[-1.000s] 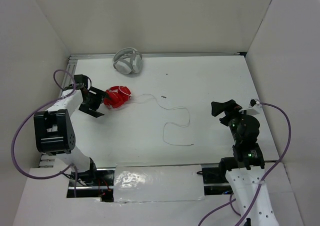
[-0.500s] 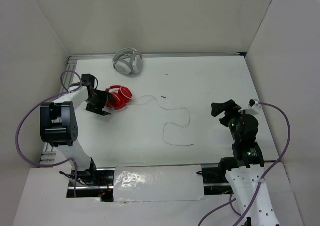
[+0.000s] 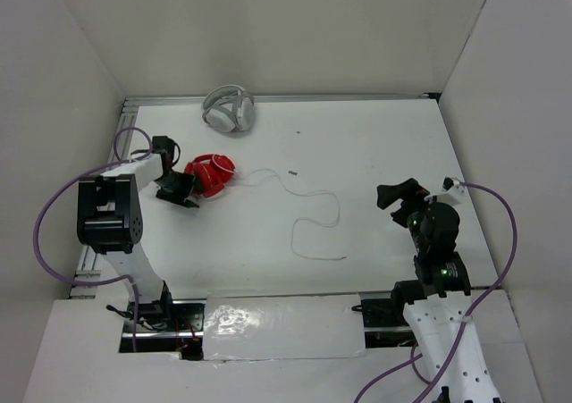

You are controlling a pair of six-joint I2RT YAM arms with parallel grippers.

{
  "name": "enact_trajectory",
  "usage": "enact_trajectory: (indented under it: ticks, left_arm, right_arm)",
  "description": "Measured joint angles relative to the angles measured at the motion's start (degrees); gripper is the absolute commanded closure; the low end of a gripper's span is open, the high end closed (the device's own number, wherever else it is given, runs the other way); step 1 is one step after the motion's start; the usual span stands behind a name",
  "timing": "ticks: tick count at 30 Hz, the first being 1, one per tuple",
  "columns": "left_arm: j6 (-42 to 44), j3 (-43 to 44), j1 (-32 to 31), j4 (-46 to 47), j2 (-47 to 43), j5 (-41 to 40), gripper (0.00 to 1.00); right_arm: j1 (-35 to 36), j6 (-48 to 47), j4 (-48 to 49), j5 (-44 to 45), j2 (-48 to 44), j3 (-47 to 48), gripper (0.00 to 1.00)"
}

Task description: Wrap the headphones

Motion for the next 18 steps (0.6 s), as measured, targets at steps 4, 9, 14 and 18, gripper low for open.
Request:
enact_trajectory:
  ticks: [4, 9, 14, 18]
  left_arm:
    - [0.02, 0.26, -0.04, -0.07, 0.22, -0.39, 0.58]
    - [0.46, 2.51, -0.11, -0.37, 1.97, -1.01, 0.83]
    - [3.1, 2.51, -0.11, -0.35, 1.49, -1.86, 1.0]
    - [9.62, 2.4, -0.46, 1.16, -1.99, -2.58, 1.0]
  right_arm:
    - [0.0, -0.24, -0.26, -0.09, 0.11, 0.0, 0.0]
    - [0.0, -0.5, -1.14, -0.09, -0.92, 0.0, 0.0]
    - [0.0, -1.36, -1.16, -2.62, -1.55, 0.0, 0.0]
    - [1.79, -3.26, -1.16, -5.25, -1.99, 0.02, 0.0]
